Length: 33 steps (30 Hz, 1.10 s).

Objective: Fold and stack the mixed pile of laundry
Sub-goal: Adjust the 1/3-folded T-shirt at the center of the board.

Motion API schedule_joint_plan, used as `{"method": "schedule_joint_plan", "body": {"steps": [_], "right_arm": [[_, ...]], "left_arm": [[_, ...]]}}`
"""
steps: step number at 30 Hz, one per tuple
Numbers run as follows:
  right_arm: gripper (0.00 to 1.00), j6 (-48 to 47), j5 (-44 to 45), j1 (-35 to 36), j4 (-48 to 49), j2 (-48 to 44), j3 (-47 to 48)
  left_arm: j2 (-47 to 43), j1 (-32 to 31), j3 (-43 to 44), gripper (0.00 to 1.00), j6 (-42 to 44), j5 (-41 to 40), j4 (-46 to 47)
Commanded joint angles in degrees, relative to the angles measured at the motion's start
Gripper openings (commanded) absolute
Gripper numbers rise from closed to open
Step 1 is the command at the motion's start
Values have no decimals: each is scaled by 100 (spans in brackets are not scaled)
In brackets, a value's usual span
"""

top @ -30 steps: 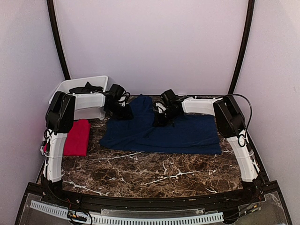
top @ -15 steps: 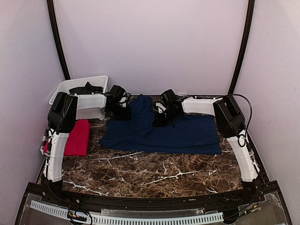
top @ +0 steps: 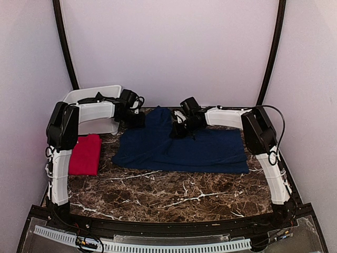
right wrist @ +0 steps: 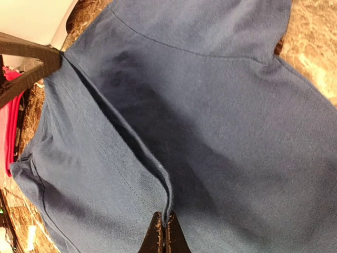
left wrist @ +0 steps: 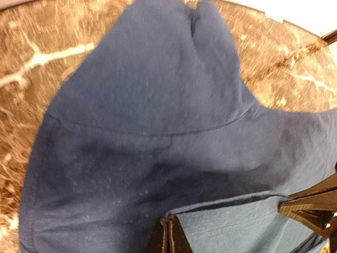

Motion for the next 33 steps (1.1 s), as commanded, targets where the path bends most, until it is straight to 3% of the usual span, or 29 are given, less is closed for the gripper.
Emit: {"method": "schedule_joint_plan", "body": {"steps": [1,10,20,23,26,29,33], "right_arm": [[0,-30,75,-44,280,-142,248],[0,-34,94,-103,536,-128,381],[2,-55,-149,-112,157,355,958],[23,-125,-203,-112,14,236,841],[50,-236,-67,-142,24,-215,327],[55,-361,18,-262,106,-868,-417],[56,-728,150,-383,-135,-1841,-1410]], "left_arm": [[-414,-25,-122,0,65,-194,254],[-368,-25,-64,0,158,-234,437],[-128,-18,-51,0,161,-498,340],[-88,-20,-16,0,169,-466,344],[-64,-16,130,20,135,-582,89],[-169,-16,296,38,92,-669,-207],[-654,-75,-66,46,257,-433,-227]]}}
